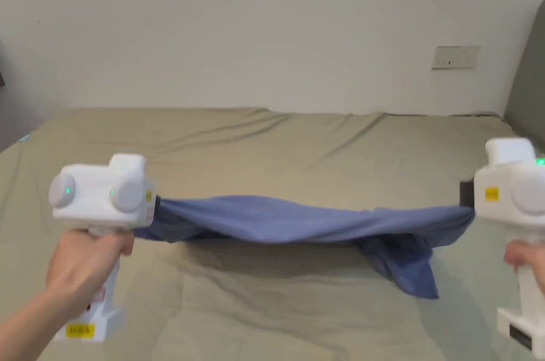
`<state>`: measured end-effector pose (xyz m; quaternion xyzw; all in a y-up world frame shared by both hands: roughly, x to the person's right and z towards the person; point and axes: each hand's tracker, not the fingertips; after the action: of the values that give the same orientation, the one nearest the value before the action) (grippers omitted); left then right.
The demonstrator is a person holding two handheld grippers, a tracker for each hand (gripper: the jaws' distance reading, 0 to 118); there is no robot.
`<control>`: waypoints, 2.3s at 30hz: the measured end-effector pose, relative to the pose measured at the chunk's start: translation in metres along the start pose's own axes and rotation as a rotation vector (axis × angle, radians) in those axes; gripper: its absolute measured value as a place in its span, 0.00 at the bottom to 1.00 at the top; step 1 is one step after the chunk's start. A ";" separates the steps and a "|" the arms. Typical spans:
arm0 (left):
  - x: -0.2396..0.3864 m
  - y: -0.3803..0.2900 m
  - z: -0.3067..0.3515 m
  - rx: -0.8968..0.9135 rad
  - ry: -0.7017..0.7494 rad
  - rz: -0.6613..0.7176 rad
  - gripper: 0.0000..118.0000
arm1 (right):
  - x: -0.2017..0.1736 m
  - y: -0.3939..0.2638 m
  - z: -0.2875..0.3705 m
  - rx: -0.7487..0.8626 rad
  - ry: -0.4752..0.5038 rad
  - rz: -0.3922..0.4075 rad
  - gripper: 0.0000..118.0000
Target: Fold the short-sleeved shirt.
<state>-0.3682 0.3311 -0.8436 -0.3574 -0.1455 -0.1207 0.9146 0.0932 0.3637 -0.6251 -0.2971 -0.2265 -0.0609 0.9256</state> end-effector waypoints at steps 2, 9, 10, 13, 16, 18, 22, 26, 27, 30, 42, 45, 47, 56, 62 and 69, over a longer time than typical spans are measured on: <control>0.001 -0.042 0.005 -0.051 -0.025 -0.029 0.02 | 0.002 -0.042 0.009 -0.025 0.013 -0.001 0.00; -0.009 -0.173 0.060 -0.153 -0.065 0.016 0.02 | 0.021 -0.182 0.068 -0.170 0.051 -0.069 0.00; -0.013 -0.187 0.067 -0.159 -0.063 0.040 0.02 | 0.026 -0.196 0.077 -0.183 0.045 -0.087 0.00; -0.026 -0.226 0.094 -0.192 -0.084 0.071 0.02 | 0.038 -0.229 0.112 -0.208 0.052 -0.143 0.00; -0.039 -0.250 0.124 -0.189 -0.100 0.106 0.02 | 0.054 -0.252 0.142 -0.209 0.055 -0.179 0.00; -0.047 -0.264 0.142 -0.180 -0.122 0.124 0.02 | 0.063 -0.265 0.163 -0.195 0.063 -0.223 0.00; -0.050 -0.286 0.168 -0.194 -0.151 0.122 0.02 | 0.072 -0.283 0.187 -0.220 0.071 -0.215 0.00; -0.041 -0.309 0.178 -0.249 -0.150 0.085 0.02 | 0.067 -0.299 0.192 -0.263 0.047 -0.158 0.00; -0.042 -0.314 0.176 -0.266 -0.156 0.087 0.02 | 0.067 -0.301 0.192 -0.276 0.049 -0.164 0.00; -0.044 -0.326 0.175 -0.306 -0.170 0.113 0.02 | 0.062 -0.305 0.184 -0.373 -0.028 -0.101 0.03; -0.061 -0.329 0.194 -0.292 -0.141 0.207 0.70 | 0.061 -0.304 0.210 -0.303 0.003 -0.180 0.92; -0.066 -0.333 0.198 -0.288 -0.180 0.208 0.12 | 0.054 -0.311 0.213 -0.315 0.025 -0.159 0.91; -0.062 -0.333 0.193 -0.289 -0.161 0.225 0.00 | 0.050 -0.315 0.212 -0.323 0.044 -0.140 0.88; -0.058 -0.328 0.188 -0.321 -0.180 0.213 0.00 | 0.038 -0.315 0.212 -0.311 0.042 -0.182 0.00; -0.053 -0.323 0.169 -0.290 -0.194 0.186 0.94 | 0.046 -0.318 0.213 -0.322 0.031 -0.220 0.00; -0.042 -0.327 0.153 -0.354 -0.218 0.255 0.00 | 0.061 -0.326 0.217 -0.328 -0.008 -0.230 0.00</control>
<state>-0.5411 0.2075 -0.5489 -0.5385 -0.1736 0.0112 0.8245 -0.0160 0.2243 -0.2705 -0.4163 -0.2496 -0.2012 0.8509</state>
